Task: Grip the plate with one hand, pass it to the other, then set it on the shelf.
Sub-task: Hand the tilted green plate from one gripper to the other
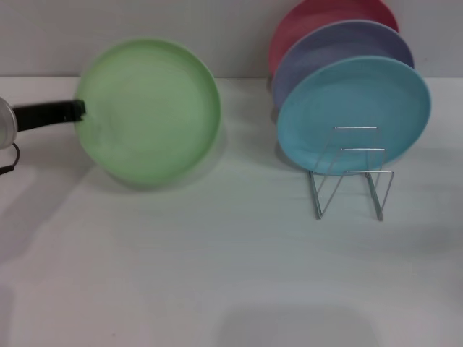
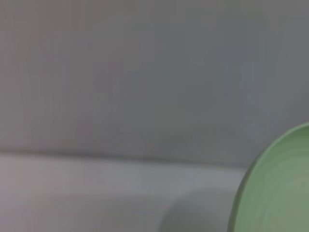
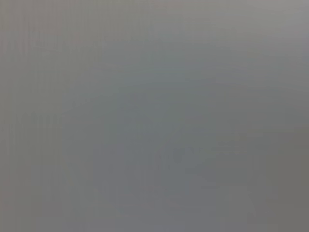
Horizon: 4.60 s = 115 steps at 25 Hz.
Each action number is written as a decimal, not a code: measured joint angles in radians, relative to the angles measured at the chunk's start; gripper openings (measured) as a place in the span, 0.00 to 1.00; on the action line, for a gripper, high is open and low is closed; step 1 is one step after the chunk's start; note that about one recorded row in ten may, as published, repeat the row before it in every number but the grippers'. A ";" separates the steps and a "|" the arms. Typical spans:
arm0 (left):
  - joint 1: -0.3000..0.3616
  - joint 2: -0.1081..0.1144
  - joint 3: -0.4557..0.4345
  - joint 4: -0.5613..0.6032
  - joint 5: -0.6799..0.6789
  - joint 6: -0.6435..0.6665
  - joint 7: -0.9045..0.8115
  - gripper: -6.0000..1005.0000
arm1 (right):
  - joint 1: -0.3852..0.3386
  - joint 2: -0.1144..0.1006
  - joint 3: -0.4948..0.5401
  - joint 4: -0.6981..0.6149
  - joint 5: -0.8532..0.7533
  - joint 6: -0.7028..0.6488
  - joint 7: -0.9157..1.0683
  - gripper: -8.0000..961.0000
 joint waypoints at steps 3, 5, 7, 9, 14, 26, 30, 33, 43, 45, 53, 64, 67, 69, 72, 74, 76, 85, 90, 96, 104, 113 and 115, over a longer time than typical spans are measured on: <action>0.039 0.000 0.069 -0.006 -0.057 0.165 0.043 0.04 | 0.008 0.000 0.000 0.000 0.000 0.021 0.000 0.70; 0.068 0.001 0.124 -0.008 -0.102 0.292 0.076 0.04 | 0.013 -0.001 0.000 0.001 0.000 0.037 0.000 0.70; 0.099 0.002 0.211 -0.008 -0.143 0.451 0.113 0.04 | 0.017 -0.002 0.001 0.006 0.000 0.069 -0.002 0.70; 0.116 0.003 0.271 -0.008 -0.150 0.547 0.123 0.04 | 0.018 -0.002 0.001 0.013 0.000 0.093 -0.009 0.70; 0.154 0.005 0.447 -0.016 -0.140 0.842 0.124 0.04 | 0.019 -0.002 0.001 0.025 0.000 0.126 -0.036 0.70; 0.104 0.003 0.811 -0.485 0.175 1.777 -0.404 0.04 | 0.017 0.007 0.000 0.027 -0.001 0.130 -0.050 0.70; 0.101 0.002 0.813 -0.572 0.213 1.848 -0.546 0.04 | 0.009 0.012 0.000 0.027 -0.005 0.124 -0.049 0.70; 0.109 0.000 0.815 -0.627 0.217 1.877 -0.626 0.04 | 0.000 0.019 -0.004 0.027 -0.006 0.115 -0.046 0.70; 0.120 -0.007 0.856 -0.706 0.210 1.871 -0.703 0.04 | -0.032 0.036 -0.072 0.026 -0.016 0.033 -0.019 0.70; 0.117 -0.009 0.861 -0.721 0.209 1.867 -0.710 0.04 | -0.039 0.038 -0.091 0.023 -0.016 0.007 0.009 0.70; 0.101 -0.012 0.860 -0.771 0.208 1.861 -0.734 0.04 | -0.123 0.049 -0.330 0.032 -0.015 -0.175 0.110 0.70; 0.097 -0.013 0.881 -0.780 0.167 1.871 -0.721 0.04 | -0.203 0.051 -0.714 0.201 0.011 -0.134 0.173 0.70; 0.097 -0.013 0.890 -0.780 0.163 1.872 -0.716 0.04 | -0.209 0.051 -0.827 0.245 0.072 -0.101 0.131 0.70; 0.095 -0.013 0.901 -0.780 0.158 1.872 -0.715 0.04 | -0.208 0.051 -0.901 0.270 0.119 -0.082 0.092 0.70; 0.092 -0.013 0.907 -0.780 0.153 1.872 -0.715 0.04 | -0.201 0.051 -0.990 0.302 0.172 -0.048 0.036 0.70; 0.091 -0.013 0.907 -0.779 0.152 1.872 -0.714 0.04 | -0.193 0.051 -1.033 0.324 0.188 -0.020 0.006 0.70; 0.091 -0.013 0.912 -0.777 0.141 1.872 -0.701 0.04 | -0.173 0.051 -1.085 0.357 0.195 0.029 -0.020 0.70; 0.110 -0.013 1.067 -0.745 -0.050 1.916 -0.593 0.04 | -0.111 0.051 -1.135 0.418 0.198 0.189 -0.027 0.70; 0.144 -0.013 1.150 -0.690 -0.150 1.939 -0.492 0.04 | -0.083 0.051 -1.140 0.428 0.199 0.253 -0.027 0.70; 0.160 -0.013 1.292 -0.627 -0.319 1.961 -0.372 0.04 | -0.058 0.051 -1.134 0.416 0.227 0.324 -0.043 0.70; 0.172 -0.013 1.384 -0.579 -0.447 1.976 -0.284 0.04 | -0.027 0.051 -1.134 0.377 0.260 0.372 -0.069 0.70; 0.182 -0.013 1.459 -0.514 -0.573 1.987 -0.209 0.04 | 0.013 0.049 -1.143 0.363 0.261 0.442 -0.066 0.70; 0.189 -0.013 1.463 -0.501 -0.576 1.991 -0.196 0.04 | 0.023 0.049 -1.148 0.359 0.261 0.454 -0.065 0.70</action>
